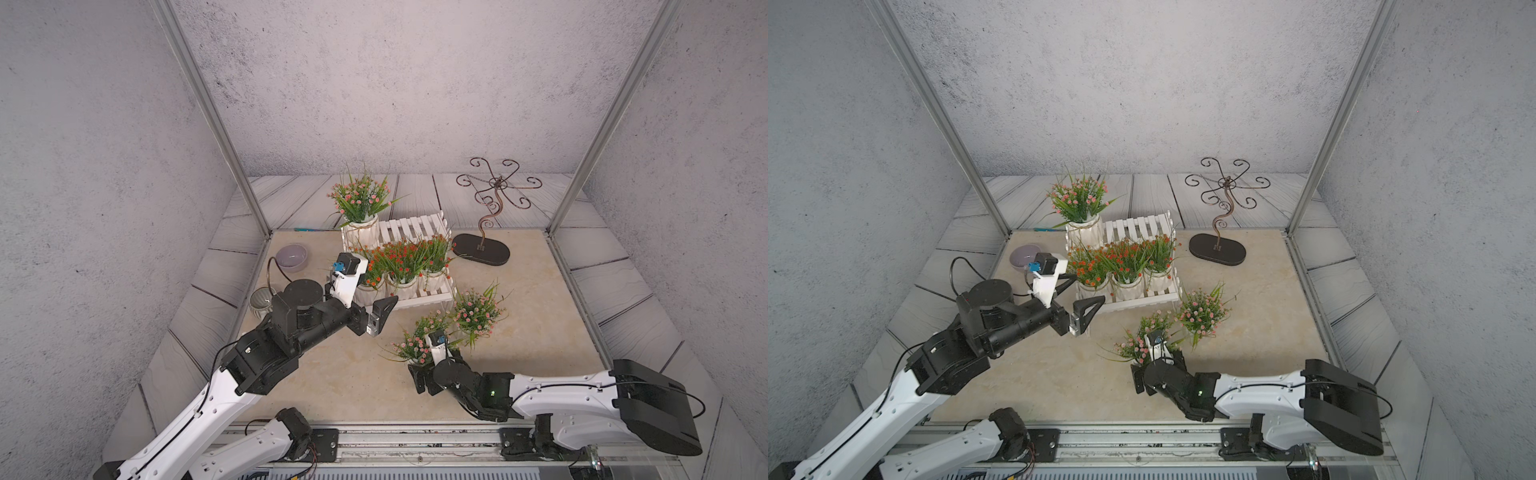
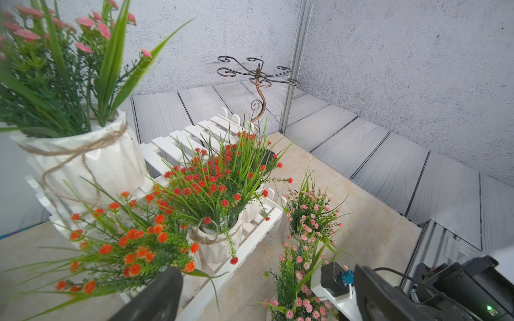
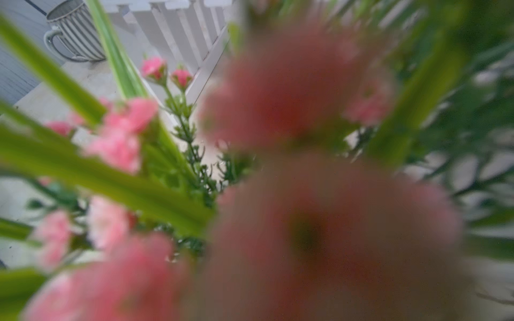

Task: Place the baby's breath potted plants on the rack by color
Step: Pick up the baby's breath potted plant from the center of the board.

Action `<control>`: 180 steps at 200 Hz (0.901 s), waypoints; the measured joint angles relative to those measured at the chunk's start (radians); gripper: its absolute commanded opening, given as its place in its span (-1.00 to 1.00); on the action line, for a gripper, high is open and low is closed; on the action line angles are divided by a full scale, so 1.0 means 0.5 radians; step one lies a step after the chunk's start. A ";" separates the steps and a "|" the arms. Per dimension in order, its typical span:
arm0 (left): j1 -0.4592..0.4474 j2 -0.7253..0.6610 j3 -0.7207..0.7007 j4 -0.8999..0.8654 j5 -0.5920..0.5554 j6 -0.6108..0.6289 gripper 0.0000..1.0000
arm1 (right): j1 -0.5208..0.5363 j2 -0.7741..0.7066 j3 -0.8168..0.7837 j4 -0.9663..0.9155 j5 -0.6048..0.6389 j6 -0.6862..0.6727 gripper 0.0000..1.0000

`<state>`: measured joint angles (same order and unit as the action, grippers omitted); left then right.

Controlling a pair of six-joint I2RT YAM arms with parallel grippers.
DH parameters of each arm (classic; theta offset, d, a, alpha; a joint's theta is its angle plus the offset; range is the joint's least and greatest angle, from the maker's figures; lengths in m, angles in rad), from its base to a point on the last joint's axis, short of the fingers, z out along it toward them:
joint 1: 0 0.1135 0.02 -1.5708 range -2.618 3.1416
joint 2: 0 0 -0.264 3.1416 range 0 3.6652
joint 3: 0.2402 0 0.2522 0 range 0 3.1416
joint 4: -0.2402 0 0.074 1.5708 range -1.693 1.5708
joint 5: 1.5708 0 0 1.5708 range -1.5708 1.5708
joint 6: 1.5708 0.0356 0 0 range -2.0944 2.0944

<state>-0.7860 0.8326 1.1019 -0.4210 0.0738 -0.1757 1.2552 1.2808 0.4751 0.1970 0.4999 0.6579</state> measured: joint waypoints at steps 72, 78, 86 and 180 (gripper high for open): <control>0.000 -0.003 -0.059 0.011 0.005 0.002 0.98 | -0.021 0.340 -0.072 0.578 0.166 -0.157 0.98; 0.000 -0.004 -0.062 0.016 0.005 0.002 0.98 | -0.023 0.374 -0.082 0.642 0.178 -0.171 0.98; 0.000 -0.006 -0.072 0.027 0.005 0.002 0.98 | -0.023 0.419 -0.091 0.716 0.195 -0.187 0.98; 0.000 -0.064 -0.147 0.104 0.004 -0.008 0.98 | -0.030 0.737 -0.194 1.408 0.337 -0.301 0.99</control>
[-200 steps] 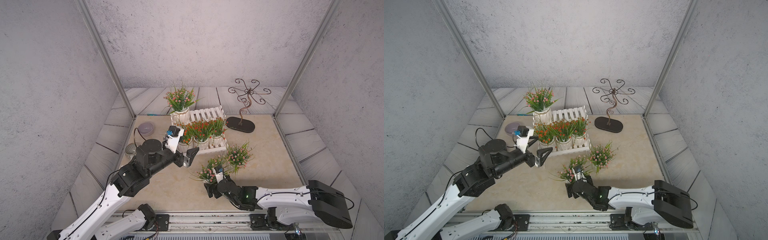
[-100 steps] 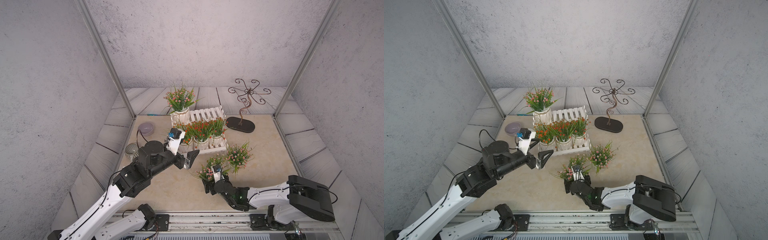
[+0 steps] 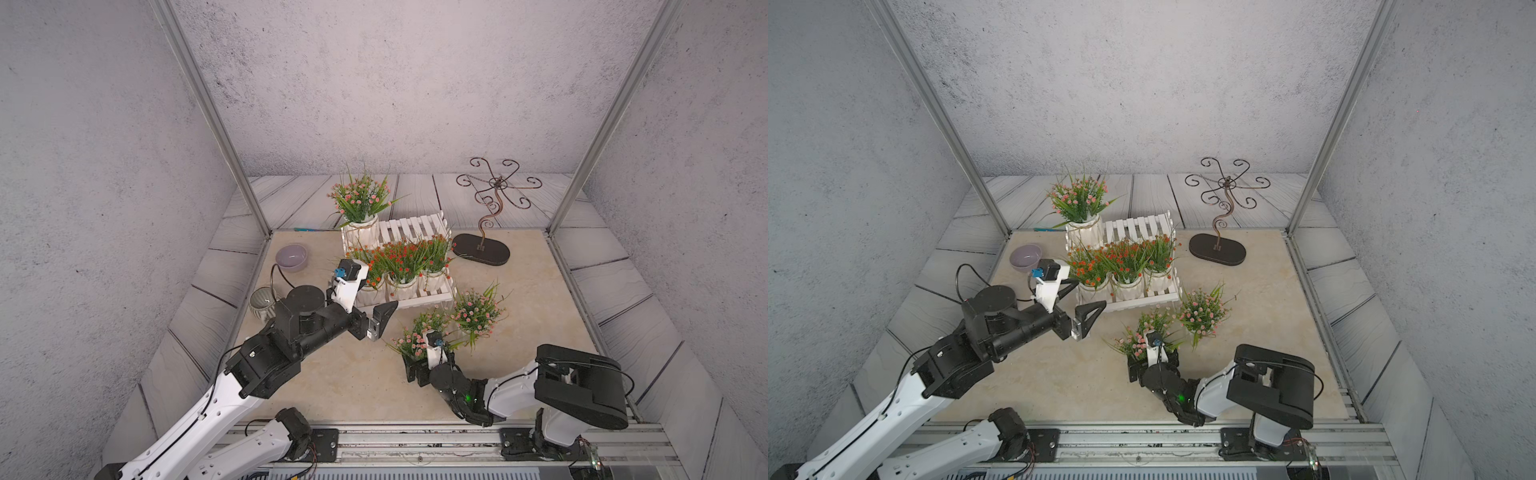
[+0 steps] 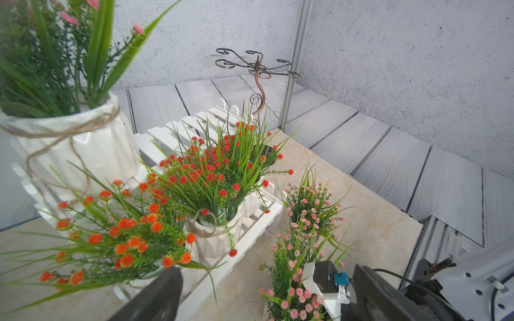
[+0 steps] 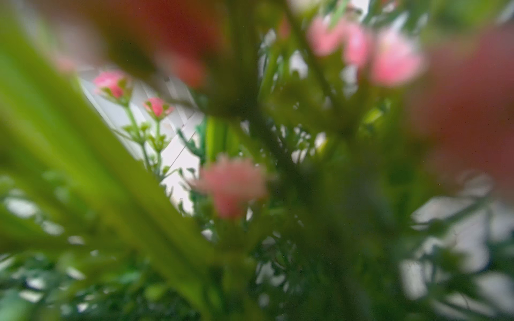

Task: Place the baby's breath potted plants on the rack by color
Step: Pick up the baby's breath potted plant from the center of the board.

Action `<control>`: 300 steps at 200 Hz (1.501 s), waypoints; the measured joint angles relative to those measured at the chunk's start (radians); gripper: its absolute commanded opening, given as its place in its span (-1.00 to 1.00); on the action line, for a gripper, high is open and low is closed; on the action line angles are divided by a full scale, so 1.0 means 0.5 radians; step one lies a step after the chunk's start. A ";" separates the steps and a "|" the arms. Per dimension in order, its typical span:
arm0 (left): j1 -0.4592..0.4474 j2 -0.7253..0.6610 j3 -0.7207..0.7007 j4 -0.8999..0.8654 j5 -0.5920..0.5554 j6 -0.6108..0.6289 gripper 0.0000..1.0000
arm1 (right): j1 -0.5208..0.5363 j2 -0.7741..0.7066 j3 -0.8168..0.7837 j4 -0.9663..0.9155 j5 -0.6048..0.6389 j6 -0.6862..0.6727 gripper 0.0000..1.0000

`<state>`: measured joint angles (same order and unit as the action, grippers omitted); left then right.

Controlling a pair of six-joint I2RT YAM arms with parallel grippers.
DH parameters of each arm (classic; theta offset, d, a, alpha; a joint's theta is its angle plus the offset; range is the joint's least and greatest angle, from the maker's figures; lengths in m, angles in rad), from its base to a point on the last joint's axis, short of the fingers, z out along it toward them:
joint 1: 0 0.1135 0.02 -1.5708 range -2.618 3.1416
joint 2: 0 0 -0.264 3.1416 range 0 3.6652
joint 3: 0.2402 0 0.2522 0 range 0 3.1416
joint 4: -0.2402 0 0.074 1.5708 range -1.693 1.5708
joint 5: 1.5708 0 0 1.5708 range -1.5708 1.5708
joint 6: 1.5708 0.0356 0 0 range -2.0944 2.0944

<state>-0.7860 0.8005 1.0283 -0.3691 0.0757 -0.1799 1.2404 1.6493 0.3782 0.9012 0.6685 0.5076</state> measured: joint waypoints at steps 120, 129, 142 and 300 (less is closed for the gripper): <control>0.000 -0.047 -0.020 0.002 -0.053 -0.001 0.98 | 0.011 -0.092 0.188 -0.373 -0.002 -0.184 0.60; 0.000 -0.047 -0.020 -0.008 -0.060 0.000 0.98 | 0.018 -0.126 0.188 -0.430 -0.006 -0.199 0.59; 0.000 -0.050 -0.020 -0.025 -0.076 0.001 0.98 | 0.031 -0.201 0.185 -0.539 -0.015 -0.229 0.56; 0.000 -0.124 -0.015 -0.231 -0.262 0.008 0.98 | -0.343 -1.324 1.192 -2.318 -0.404 -0.523 0.62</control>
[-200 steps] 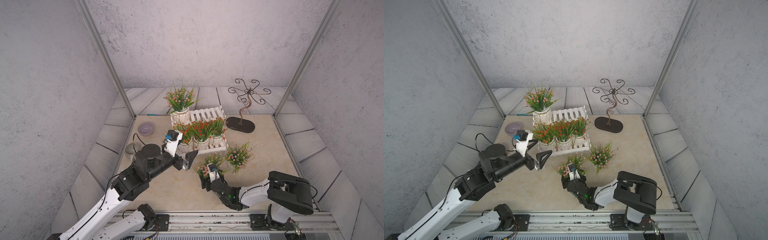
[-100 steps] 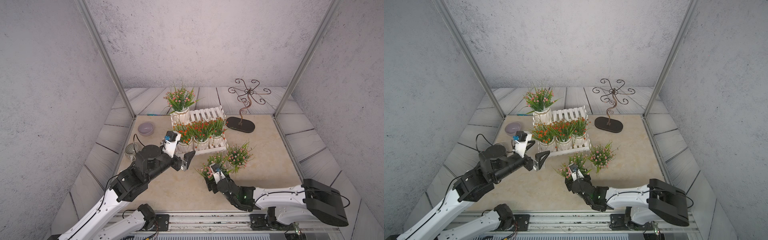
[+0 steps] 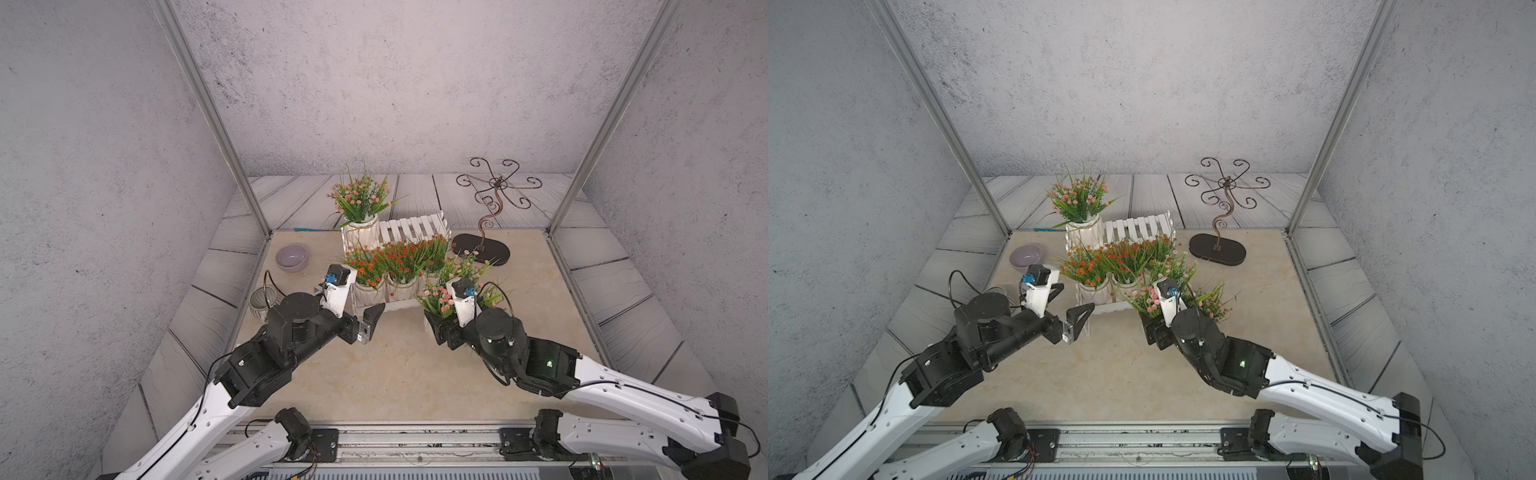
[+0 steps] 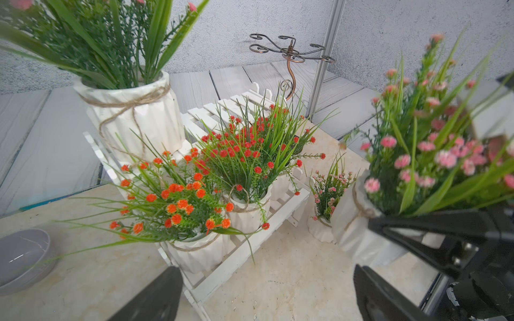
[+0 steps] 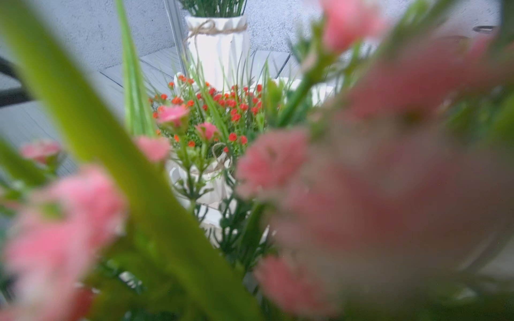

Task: Place the baby's breath potted plants on the rack by color
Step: Pick up the baby's breath potted plant from the center of the board, then place the baby's breath potted plant on the rack.

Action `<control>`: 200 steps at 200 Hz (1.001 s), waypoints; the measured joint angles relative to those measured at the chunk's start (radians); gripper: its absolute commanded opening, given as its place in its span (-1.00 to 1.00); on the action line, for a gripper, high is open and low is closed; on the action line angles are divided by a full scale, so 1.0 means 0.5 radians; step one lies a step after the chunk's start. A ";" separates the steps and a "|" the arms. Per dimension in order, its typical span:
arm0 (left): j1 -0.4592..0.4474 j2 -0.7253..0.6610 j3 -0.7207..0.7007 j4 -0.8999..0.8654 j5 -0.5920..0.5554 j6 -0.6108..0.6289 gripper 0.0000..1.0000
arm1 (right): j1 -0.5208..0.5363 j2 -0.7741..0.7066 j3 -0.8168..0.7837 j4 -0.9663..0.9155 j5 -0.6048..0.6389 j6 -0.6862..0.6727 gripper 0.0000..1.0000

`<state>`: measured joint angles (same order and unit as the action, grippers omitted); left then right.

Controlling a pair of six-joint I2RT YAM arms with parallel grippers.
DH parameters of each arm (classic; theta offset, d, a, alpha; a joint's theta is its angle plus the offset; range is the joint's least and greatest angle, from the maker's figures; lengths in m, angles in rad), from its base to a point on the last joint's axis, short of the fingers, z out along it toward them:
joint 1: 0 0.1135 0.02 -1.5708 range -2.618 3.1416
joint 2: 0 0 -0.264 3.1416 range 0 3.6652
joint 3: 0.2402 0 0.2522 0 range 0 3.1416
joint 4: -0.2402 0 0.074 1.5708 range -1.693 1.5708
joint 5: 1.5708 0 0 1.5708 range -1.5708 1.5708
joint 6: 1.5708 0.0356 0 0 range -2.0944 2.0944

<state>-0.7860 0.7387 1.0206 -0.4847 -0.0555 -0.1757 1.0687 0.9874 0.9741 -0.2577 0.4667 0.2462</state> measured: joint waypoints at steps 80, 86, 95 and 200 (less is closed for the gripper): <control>0.001 -0.064 -0.002 -0.089 -0.024 -0.001 0.98 | -0.578 0.639 1.001 -0.310 -0.630 -0.144 0.64; 0.001 -0.064 -0.005 -0.089 -0.023 -0.002 0.98 | -0.611 0.708 1.076 -0.315 -0.667 -0.152 0.64; 0.001 -0.063 -0.011 -0.089 -0.021 -0.006 0.98 | -0.658 0.804 1.188 -0.324 -0.714 -0.166 0.64; 0.001 -0.034 -0.114 -0.065 0.023 -0.032 0.98 | -0.970 2.100 2.965 -0.674 -1.065 -0.381 0.66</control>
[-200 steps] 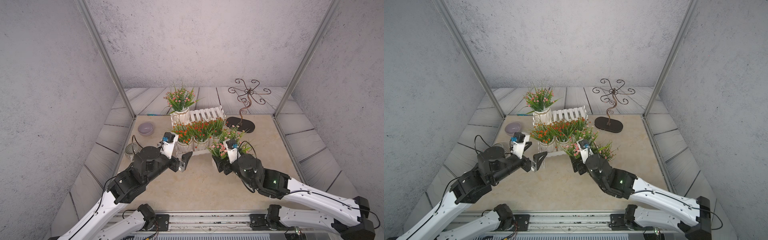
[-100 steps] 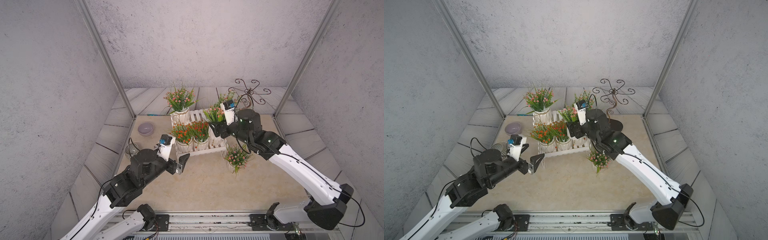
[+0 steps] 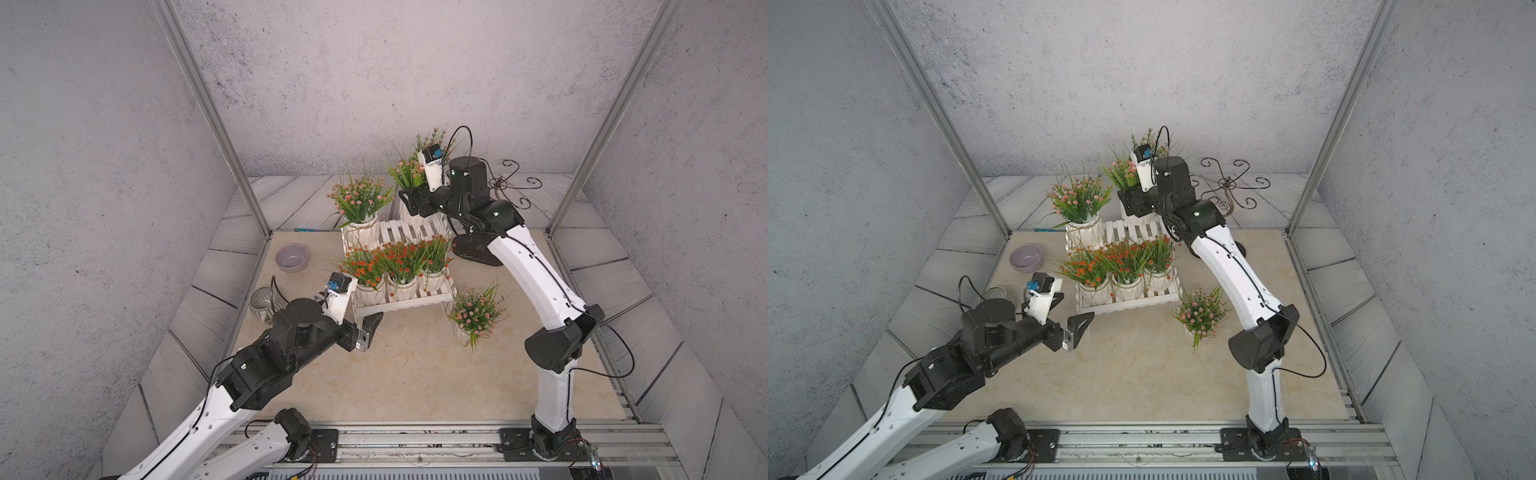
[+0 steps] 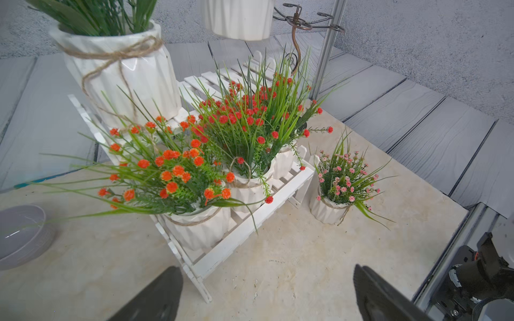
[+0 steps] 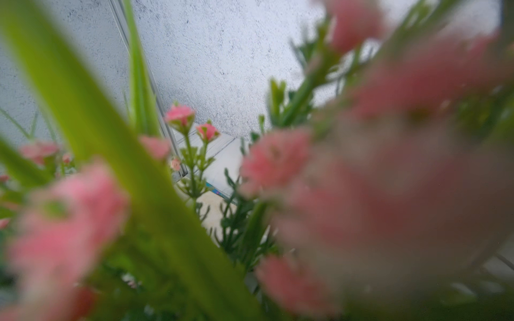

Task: Place the baby's breath potted plants on the rack by color
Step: Place the baby's breath potted plant on the rack.

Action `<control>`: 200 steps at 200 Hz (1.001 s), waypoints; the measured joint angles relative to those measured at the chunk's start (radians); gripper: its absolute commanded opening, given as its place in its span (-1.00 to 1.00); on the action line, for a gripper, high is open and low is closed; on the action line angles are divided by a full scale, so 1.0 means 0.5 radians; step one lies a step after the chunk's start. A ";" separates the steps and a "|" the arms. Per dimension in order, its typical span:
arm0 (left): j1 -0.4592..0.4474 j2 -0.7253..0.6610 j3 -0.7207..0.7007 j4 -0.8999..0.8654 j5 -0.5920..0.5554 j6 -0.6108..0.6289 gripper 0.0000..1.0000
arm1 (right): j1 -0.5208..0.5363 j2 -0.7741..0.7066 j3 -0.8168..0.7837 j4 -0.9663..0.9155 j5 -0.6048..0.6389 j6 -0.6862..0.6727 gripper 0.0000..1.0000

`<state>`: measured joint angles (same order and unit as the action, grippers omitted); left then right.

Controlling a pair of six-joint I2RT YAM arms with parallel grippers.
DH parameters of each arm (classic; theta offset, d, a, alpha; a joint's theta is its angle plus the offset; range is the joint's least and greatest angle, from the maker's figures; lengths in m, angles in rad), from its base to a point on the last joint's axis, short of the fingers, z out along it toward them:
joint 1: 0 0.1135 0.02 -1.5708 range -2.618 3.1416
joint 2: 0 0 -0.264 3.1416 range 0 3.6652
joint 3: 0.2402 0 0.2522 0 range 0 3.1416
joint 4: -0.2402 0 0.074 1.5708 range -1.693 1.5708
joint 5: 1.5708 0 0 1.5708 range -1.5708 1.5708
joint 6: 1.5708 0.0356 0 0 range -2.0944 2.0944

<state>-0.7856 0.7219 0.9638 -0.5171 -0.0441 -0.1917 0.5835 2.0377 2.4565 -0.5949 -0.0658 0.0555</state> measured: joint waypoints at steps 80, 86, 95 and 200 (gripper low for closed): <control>0.000 -0.031 -0.050 0.043 0.017 -0.030 0.98 | -0.072 0.215 0.054 0.006 -0.232 -0.076 0.66; 0.000 -0.033 -0.053 0.042 0.018 -0.031 0.98 | -0.071 0.215 0.024 0.027 -0.254 -0.076 0.66; 0.000 -0.033 -0.056 0.043 0.021 -0.031 0.98 | -0.066 0.215 -0.031 0.058 -0.292 -0.075 0.66; 0.000 -0.058 -0.066 0.043 0.023 -0.031 0.98 | 0.053 0.118 -0.410 0.469 -0.380 -0.111 0.65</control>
<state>-0.7856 0.6930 0.9310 -0.4957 -0.0326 -0.2073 0.6098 2.0968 2.2517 -0.3603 -0.2558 0.0002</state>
